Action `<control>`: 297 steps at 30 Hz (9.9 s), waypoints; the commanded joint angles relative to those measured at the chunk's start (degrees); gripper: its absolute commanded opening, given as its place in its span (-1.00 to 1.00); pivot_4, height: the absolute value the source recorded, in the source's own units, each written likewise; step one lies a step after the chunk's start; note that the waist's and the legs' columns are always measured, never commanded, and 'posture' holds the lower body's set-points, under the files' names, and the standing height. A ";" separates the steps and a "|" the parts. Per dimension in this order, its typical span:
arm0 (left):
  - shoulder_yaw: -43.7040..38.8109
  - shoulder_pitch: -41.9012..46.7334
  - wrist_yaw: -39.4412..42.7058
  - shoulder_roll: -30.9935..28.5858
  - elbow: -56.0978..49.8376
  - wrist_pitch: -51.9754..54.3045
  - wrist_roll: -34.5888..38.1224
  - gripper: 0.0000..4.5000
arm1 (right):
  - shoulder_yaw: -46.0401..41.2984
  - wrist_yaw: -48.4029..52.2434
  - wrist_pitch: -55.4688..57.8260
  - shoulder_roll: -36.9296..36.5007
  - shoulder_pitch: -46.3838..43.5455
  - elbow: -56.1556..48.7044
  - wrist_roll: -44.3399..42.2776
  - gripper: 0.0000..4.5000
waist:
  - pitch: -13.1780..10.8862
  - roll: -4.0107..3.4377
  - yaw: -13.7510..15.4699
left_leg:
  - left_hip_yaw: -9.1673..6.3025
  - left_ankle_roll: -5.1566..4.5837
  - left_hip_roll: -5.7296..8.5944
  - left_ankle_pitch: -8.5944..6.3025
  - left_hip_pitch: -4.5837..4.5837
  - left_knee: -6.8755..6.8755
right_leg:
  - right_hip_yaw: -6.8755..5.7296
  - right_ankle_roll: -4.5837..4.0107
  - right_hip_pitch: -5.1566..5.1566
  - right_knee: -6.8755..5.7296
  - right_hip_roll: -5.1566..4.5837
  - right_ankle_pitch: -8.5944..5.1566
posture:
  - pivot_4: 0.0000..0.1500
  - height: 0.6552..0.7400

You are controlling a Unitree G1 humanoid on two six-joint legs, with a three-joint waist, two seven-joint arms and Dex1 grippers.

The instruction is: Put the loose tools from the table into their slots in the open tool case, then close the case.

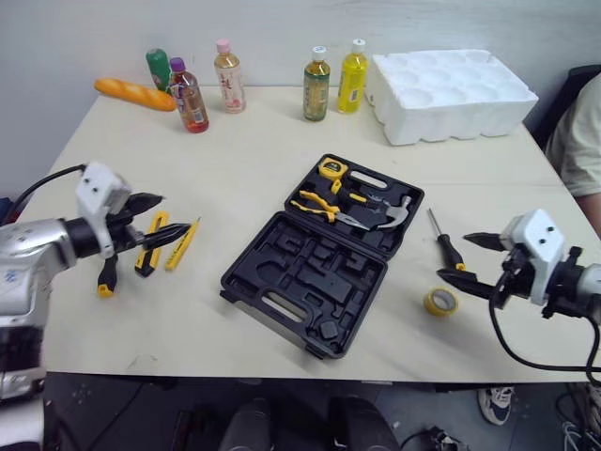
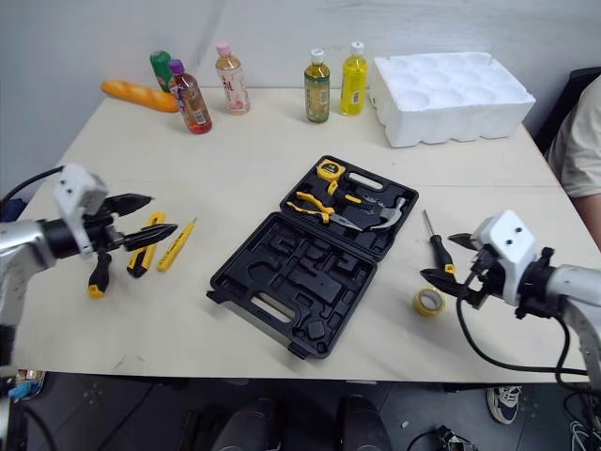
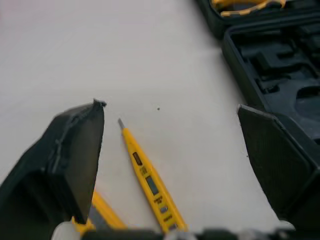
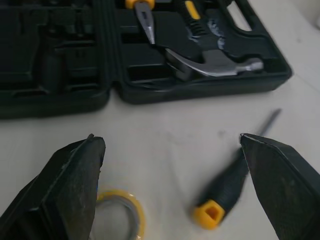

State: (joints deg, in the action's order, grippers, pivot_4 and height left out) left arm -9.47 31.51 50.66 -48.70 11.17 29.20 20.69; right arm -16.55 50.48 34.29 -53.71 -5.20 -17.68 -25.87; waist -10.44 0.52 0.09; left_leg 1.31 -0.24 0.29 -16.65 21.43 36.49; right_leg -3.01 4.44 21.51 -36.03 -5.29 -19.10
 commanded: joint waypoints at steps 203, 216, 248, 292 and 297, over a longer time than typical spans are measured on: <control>-26.51 -22.56 -38.66 6.87 -17.50 43.20 4.50 0.64 | 20.14 11.97 7.77 16.13 -40.34 -2.14 -17.43 1.00 | 0.20 0.12 -1.55 | 0.81 -0.47 -0.06 -0.55 0.79 1.09 | 0.39 0.34 1.07 -0.41 -0.33 0.19 | 1.00 0.96; -27.16 -23.89 -34.48 5.19 -19.04 38.09 4.56 -0.54 | 19.67 10.98 6.46 16.00 -40.12 -1.33 -15.29 1.00 | 0.20 0.12 -1.50 | 0.81 -0.49 -0.05 -0.54 0.78 1.05 | 0.38 0.34 1.07 -0.38 -0.37 0.19 | 1.00 0.96; 41.90 27.60 20.16 2.16 -10.93 16.19 -10.47 -0.54 | 3.84 -2.07 10.20 2.81 -7.02 -17.29 -14.84 1.00 | 0.01 0.21 -0.08 | 0.96 -0.77 -0.05 -0.41 1.02 1.26 | 0.41 0.46 1.07 -0.46 -0.12 0.26 | 1.00 0.96; 37.94 31.13 21.49 13.59 -9.37 23.78 -15.73 0.98 | 1.77 -7.31 10.00 3.57 0.29 -20.07 -15.71 1.00 | -0.01 0.26 1.21 | 0.79 -0.87 -0.03 -0.45 1.30 1.71 | 0.31 0.56 1.06 -0.52 -0.13 0.32 | 1.00 0.96; 31.85 24.31 19.74 14.52 -3.37 5.39 -13.93 0.71 | 1.52 -7.31 10.06 3.52 0.70 -20.03 -15.82 1.00 | 0.02 0.22 1.18 | 0.79 -0.86 -0.03 -0.45 1.27 1.68 | 0.32 0.56 1.05 -0.50 -0.14 0.32 | 1.00 0.96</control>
State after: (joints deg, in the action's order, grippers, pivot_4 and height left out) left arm 25.49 58.67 71.75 -35.60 4.20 43.07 5.37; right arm -13.68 43.01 44.99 -49.43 -4.43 -36.29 -41.47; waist -10.42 0.73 1.26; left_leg 2.11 -1.10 0.26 -17.10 22.64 38.16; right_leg -2.68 5.01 22.52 -36.53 -5.44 -18.78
